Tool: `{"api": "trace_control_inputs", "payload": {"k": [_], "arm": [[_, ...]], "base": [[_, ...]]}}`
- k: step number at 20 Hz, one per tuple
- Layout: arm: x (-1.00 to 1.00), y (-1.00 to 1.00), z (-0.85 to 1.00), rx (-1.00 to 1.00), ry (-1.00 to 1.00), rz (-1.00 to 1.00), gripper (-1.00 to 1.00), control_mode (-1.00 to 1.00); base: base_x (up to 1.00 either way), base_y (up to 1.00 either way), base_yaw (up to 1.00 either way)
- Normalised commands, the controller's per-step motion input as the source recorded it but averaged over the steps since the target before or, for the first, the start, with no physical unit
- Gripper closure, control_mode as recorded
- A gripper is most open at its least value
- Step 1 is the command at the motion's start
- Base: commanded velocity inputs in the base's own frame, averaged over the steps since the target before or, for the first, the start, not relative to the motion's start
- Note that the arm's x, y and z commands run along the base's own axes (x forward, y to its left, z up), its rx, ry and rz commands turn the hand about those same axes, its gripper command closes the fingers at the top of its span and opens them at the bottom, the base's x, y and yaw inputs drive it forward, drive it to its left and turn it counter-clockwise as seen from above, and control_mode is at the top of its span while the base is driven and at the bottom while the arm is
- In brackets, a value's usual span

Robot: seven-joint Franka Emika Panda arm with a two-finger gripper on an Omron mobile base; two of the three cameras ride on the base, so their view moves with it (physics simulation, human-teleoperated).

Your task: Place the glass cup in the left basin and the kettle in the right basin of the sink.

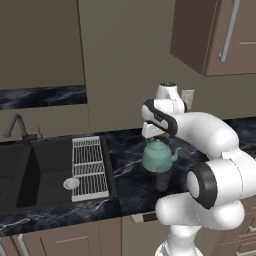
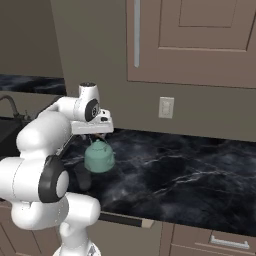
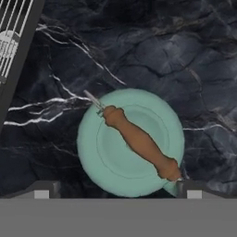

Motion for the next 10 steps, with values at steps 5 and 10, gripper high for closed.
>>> {"api": "trace_control_inputs", "payload": {"k": [5,10], "arm": [[0.03,0.00,0.05,0.00,0.00,0.04,-1.00,-1.00],[-0.33,0.01,0.25,0.00,-0.03,0.01,-1.00,-1.00]], "base": [[0.00,0.00,0.00],[0.00,0.00,0.00]]}}
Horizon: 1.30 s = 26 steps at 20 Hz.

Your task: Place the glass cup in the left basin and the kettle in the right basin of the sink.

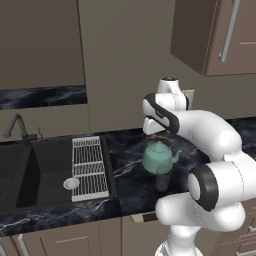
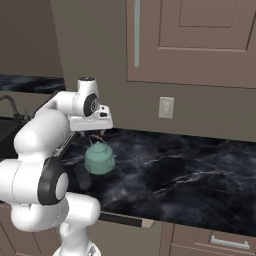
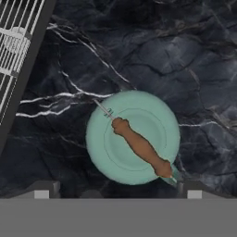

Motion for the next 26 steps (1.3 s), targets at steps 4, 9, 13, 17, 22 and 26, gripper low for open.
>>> {"api": "trace_control_inputs", "payload": {"k": [4,9,13,17,22,26], "arm": [[-0.10,0.00,0.08,0.00,-0.01,0.05,-1.00,-1.00],[0.08,-0.05,-0.13,0.00,0.00,0.11,-1.00,-1.00],[0.18,-0.13,-0.17,0.00,0.00,0.15,-1.00,-1.00],[0.09,-0.08,-0.14,0.00,0.00,0.15,-1.00,-1.00],[0.08,-0.02,-0.24,0.00,0.00,0.14,-1.00,-1.00],[0.07,0.00,-0.32,0.00,0.01,0.13,-1.00,-1.00]], "base": [[0.00,0.00,0.00],[0.00,0.00,0.00],[0.00,0.00,0.00],[0.00,0.00,0.00],[0.00,0.00,0.00],[0.00,0.00,0.00]]}}
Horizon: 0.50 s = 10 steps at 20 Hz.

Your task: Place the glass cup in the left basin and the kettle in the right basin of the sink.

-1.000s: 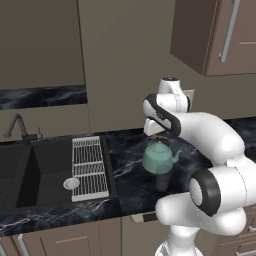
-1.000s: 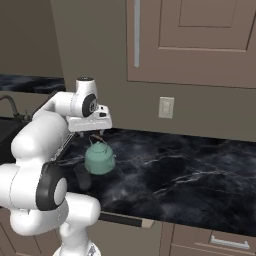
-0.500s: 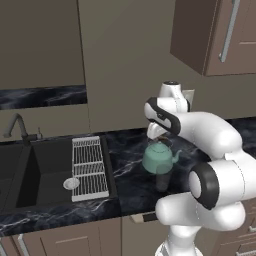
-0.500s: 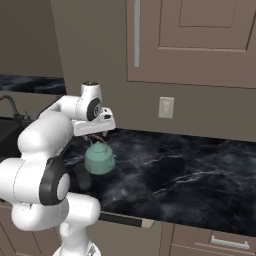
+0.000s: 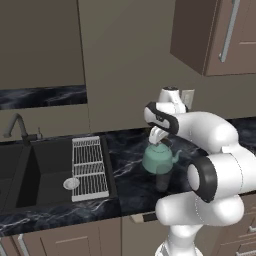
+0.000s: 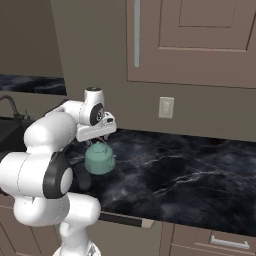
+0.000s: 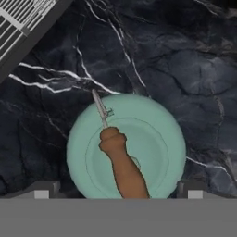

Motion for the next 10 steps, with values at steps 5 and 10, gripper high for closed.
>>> {"api": "trace_control_inputs", "payload": {"k": [5,10], "arm": [[0.04,0.00,-0.15,0.00,0.00,0.11,-1.00,-1.00],[0.01,0.00,-0.03,0.00,0.00,0.09,-1.00,-1.00]], "base": [[0.00,0.00,0.00],[0.00,0.00,0.00]]}}
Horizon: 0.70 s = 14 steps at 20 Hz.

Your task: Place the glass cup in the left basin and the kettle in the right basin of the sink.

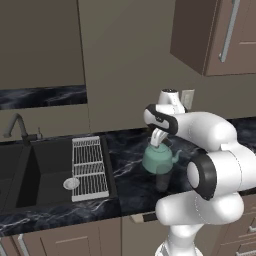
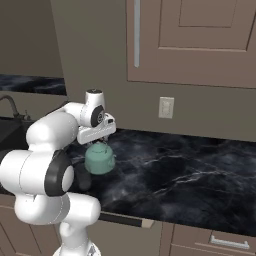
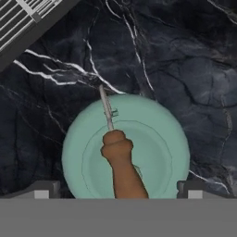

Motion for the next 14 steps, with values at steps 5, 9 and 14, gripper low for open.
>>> {"api": "trace_control_inputs", "payload": {"k": [5,9,14], "arm": [[0.00,0.00,-0.03,0.00,0.00,0.07,-1.00,-1.00],[0.00,0.00,-0.13,0.00,0.00,0.06,-1.00,-1.00],[0.00,0.00,0.00,0.00,0.00,0.00,1.00,-1.00]], "base": [[0.00,0.00,0.00],[0.00,0.00,0.00],[0.00,0.00,0.00]]}}
